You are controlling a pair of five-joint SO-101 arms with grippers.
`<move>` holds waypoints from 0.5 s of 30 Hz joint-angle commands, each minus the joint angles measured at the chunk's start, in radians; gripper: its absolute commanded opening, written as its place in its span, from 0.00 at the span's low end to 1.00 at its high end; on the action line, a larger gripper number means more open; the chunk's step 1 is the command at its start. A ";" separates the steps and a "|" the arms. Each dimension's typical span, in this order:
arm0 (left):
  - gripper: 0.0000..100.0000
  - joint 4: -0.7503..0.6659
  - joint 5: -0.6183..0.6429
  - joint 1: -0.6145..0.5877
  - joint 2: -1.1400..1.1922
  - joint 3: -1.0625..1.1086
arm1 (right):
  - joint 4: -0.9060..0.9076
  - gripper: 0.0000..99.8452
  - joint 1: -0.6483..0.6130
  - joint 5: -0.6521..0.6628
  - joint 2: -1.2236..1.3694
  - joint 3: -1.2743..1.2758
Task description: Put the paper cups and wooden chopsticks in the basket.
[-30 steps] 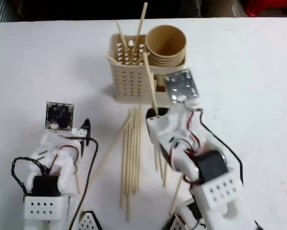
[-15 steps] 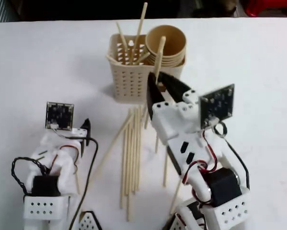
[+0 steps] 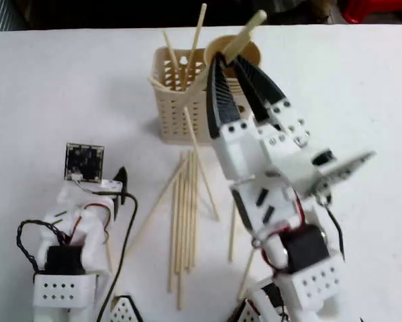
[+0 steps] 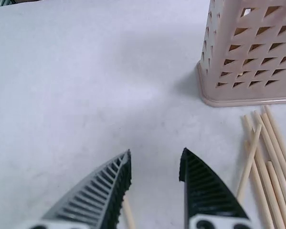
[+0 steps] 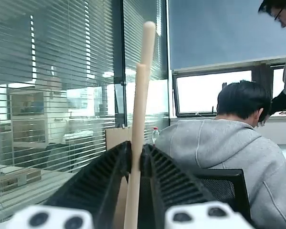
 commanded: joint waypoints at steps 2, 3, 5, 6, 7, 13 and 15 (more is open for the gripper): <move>0.18 -0.025 -0.008 -0.007 -0.012 -0.003 | -0.173 0.02 0.019 0.012 0.134 -0.038; 0.18 -0.025 -0.008 -0.007 -0.012 -0.003 | -0.208 0.02 0.031 0.012 0.165 -0.038; 0.18 -0.025 -0.008 -0.007 -0.012 -0.003 | -0.271 0.02 0.047 0.012 0.229 -0.038; 0.18 -0.025 -0.008 -0.007 -0.012 -0.003 | -0.295 0.02 0.053 0.012 0.262 -0.038; 0.18 -0.025 -0.008 -0.007 -0.012 -0.003 | -0.312 0.02 0.064 0.012 0.294 -0.038; 0.18 -0.025 -0.008 -0.007 -0.012 -0.003 | -0.429 0.02 0.111 0.012 0.464 -0.041; 0.18 -0.025 -0.008 -0.007 -0.012 -0.003 | -0.450 0.02 0.114 0.012 0.499 -0.041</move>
